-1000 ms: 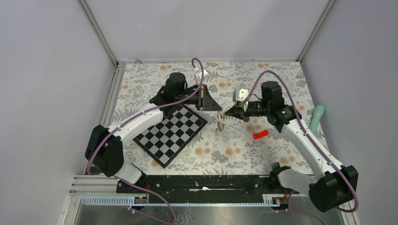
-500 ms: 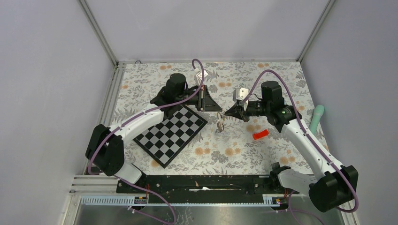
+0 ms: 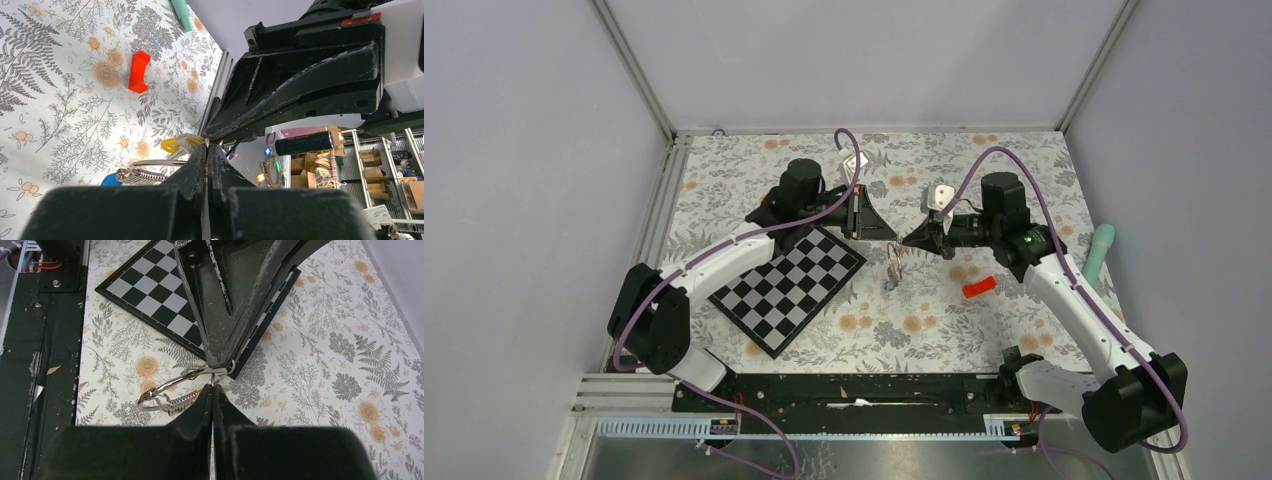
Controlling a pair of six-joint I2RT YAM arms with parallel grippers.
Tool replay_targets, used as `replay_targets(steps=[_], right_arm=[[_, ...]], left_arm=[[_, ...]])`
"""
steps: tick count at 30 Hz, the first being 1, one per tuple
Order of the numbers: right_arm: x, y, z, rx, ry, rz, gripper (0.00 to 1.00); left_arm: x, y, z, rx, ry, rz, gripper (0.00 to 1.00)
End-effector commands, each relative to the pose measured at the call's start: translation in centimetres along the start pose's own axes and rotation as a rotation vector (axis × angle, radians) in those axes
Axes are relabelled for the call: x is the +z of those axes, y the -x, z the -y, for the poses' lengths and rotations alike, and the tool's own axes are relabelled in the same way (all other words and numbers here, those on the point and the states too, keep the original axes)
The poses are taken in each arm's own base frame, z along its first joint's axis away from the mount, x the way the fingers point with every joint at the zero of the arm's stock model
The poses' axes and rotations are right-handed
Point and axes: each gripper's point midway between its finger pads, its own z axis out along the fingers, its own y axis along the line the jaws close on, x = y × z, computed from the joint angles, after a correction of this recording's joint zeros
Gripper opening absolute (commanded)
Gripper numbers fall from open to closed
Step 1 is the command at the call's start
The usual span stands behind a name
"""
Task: Put the keys on the keyring
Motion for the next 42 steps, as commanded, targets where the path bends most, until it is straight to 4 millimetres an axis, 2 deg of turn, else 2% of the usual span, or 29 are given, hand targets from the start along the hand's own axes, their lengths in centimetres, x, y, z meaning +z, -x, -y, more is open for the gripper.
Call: replay_targets(steps=[1, 14, 27, 42], right_arm=[[0.1, 2.0, 0.5, -0.048, -0.005, 0.048, 0.0], [0.1, 1.8, 0.7, -0.045, -0.011, 0.044, 0.0], [-0.2, 1.3, 1.7, -0.047, -0.074, 0.009, 0.0], [0.3, 1.8, 0.4, -0.025, 0.007, 0.051, 0.0]], left_arm=[[0.3, 1.1, 1.3, 0.056, -0.049, 0.035, 0.0], [0.1, 1.1, 1.7, 0.064, -0.058, 0.038, 0.0], [0.0, 1.2, 1.8, 0.074, -0.06, 0.042, 0.0], [0.3, 1.1, 1.4, 0.056, -0.059, 0.033, 0.0]])
